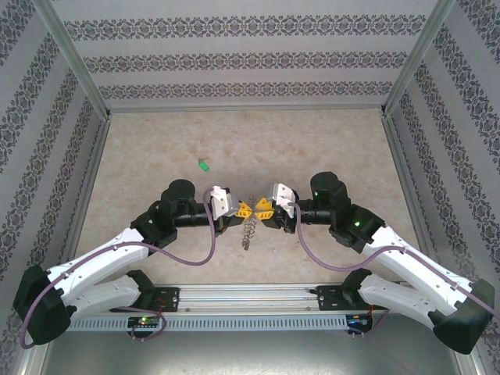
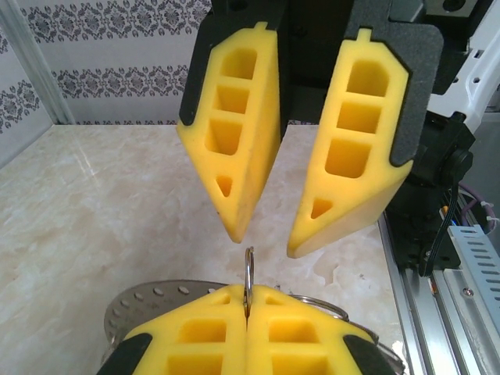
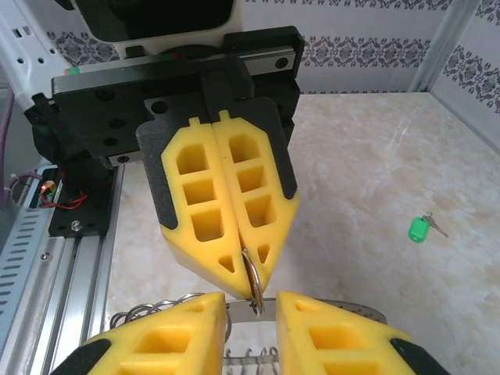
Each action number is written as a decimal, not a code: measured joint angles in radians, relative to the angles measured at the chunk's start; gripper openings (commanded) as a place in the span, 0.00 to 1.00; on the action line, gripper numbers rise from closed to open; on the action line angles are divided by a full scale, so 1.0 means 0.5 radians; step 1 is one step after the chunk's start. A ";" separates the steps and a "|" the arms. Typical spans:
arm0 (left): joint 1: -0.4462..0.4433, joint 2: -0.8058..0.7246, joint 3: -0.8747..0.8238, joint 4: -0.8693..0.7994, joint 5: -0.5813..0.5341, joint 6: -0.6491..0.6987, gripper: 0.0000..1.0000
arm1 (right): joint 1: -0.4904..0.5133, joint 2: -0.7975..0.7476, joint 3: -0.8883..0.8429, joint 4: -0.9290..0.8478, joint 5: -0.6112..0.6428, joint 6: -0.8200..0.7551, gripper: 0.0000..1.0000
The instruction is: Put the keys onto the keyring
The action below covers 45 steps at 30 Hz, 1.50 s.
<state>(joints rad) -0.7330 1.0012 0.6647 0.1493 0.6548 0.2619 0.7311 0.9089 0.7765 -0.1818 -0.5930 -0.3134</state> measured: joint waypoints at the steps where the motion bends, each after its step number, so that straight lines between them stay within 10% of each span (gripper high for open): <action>1: 0.000 0.000 0.000 0.000 0.001 0.000 0.00 | 0.000 0.001 0.000 0.000 0.000 0.000 0.22; 25: 0.000 0.006 0.000 -0.003 0.039 0.001 0.00 | 0.031 0.067 0.000 -0.017 0.028 -0.070 0.00; 32: -0.011 0.006 0.000 -0.021 -0.002 0.008 0.23 | 0.112 0.058 0.000 -0.034 0.176 -0.162 0.00; 45: -0.106 0.003 0.003 -0.090 -0.253 0.117 0.17 | 0.282 -0.002 0.000 -0.094 0.613 -0.412 0.00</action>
<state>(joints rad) -0.7860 1.0027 0.6662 0.1043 0.5285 0.3202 0.8722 0.9077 0.7765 -0.2287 -0.2867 -0.5194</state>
